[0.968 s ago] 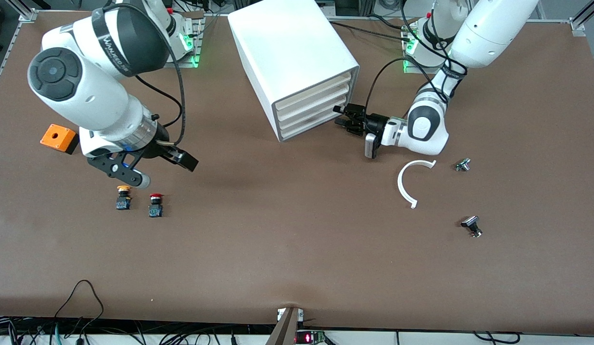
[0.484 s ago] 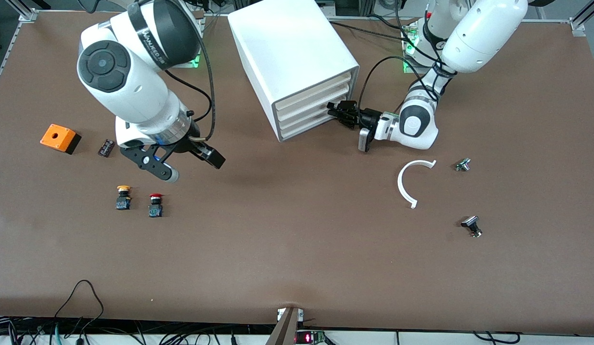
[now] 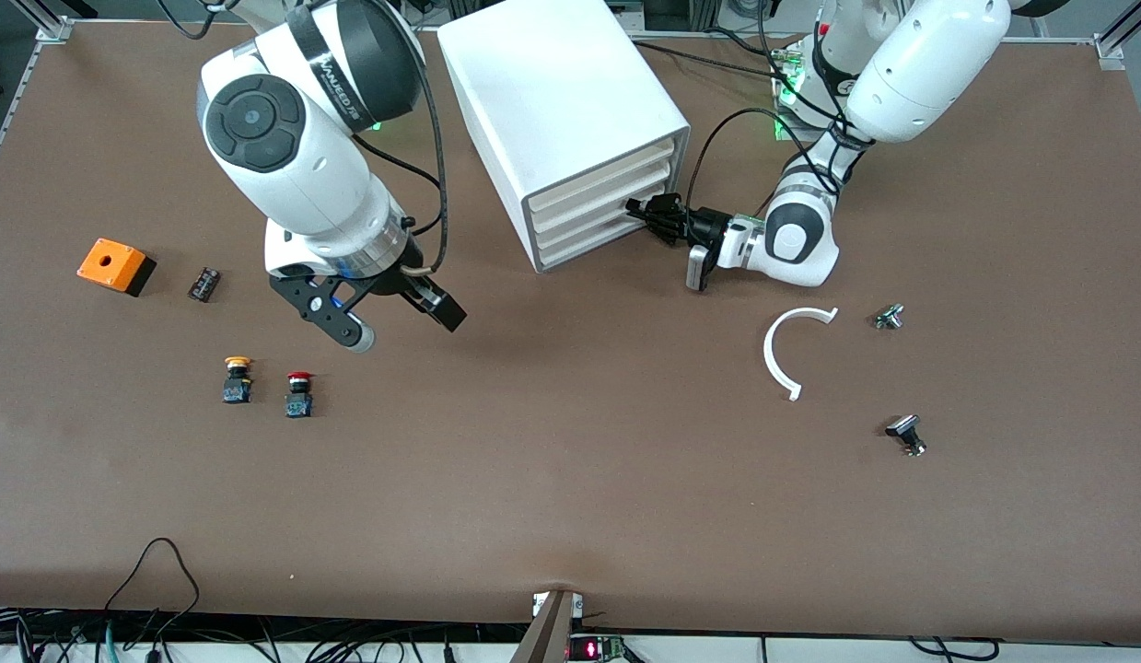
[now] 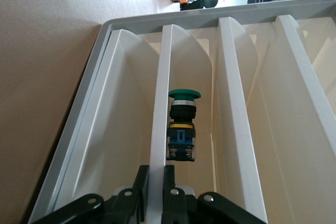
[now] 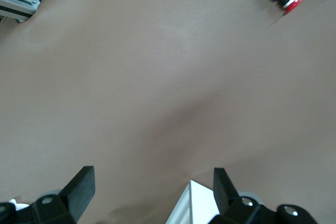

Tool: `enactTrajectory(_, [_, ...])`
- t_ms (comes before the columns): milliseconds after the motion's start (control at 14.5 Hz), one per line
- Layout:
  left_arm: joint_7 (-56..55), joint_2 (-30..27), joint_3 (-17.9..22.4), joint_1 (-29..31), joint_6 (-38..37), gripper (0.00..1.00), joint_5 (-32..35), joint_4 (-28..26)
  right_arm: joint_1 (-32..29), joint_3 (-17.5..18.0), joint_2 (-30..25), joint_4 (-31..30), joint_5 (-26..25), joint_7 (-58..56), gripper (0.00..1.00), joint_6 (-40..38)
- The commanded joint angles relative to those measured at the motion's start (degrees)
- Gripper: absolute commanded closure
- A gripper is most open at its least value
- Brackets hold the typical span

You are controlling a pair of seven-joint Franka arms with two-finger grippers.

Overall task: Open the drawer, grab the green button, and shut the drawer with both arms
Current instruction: 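Reach the right gripper into the open drawer over the green button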

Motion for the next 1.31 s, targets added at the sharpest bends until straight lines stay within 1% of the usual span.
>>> enactTrajectory(0, [-1.11, 0.15, -0.31, 1.02, 0.36, 1.0, -1.41, 0.54, 0.99, -0.31, 3.27, 5.23, -0.11, 2.12, 0.0, -0.4])
enactTrajectory(207, [-6.47, 0.24, 0.57, 0.84, 0.62, 1.0, -0.8, 3.87, 2.65, -0.57, 4.51, 6.12, -0.2, 4.75, 0.0, 2.31])
enactTrajectory(415, [-10.25, 0.33, 2.59, 0.76, 0.62, 1.0, -0.54, 6.51, 3.62, -0.57, 5.12, 6.12, -0.29, 5.81, 0.0, 5.74])
enactTrajectory(484, [-10.78, 0.41, 3.46, 0.76, 0.62, 1.0, 0.51, 7.04, 4.32, -0.66, 5.65, 6.12, -0.29, 6.85, 0.0, 6.79])
enactTrajectory(622, [-12.19, 1.03, 5.48, 1.02, 0.45, 1.0, 5.51, 8.88, 5.29, -0.83, 6.53, 6.12, -0.29, 9.05, 0.0, 9.69])
enactTrajectory(829, [-14.91, 1.73, 6.46, 3.03, 0.44, 1.0, 7.11, 12.13, 5.65, -0.75, 7.32, 6.2, -0.29, 10.98, 0.0, 11.54])
enactTrajectory(968, [-17.54, 2.61, 6.99, 4.09, 0.1, 1.0, 11.22, 15.2, 7.48, -0.83, 8.98, 6.55, -0.29, 14.23, 0.0, 13.57])
enactTrajectory(1106, [-19.57, 2.52, 6.99, 4.88, -0.08, 1.0, 13.25, 16.71, 9.51, -0.92, 10.48, 6.56, -0.29, 15.47, 0.0, 14.1])
enactTrajectory(1175, [-19.92, 2.44, 6.99, 4.97, -0.26, 0.69, 13.61, 16.8, 10.3, -0.75, 11.01, 6.56, -0.29, 15.48, 0.0, 14.71])
enactTrajectory(1244, [-20.01, 2.44, 6.99, 4.97, -0.35, 0.01, 13.7, 16.8, 11.18, -0.66, 11.88, 6.56, -0.29, 15.65, 0.0, 14.98])
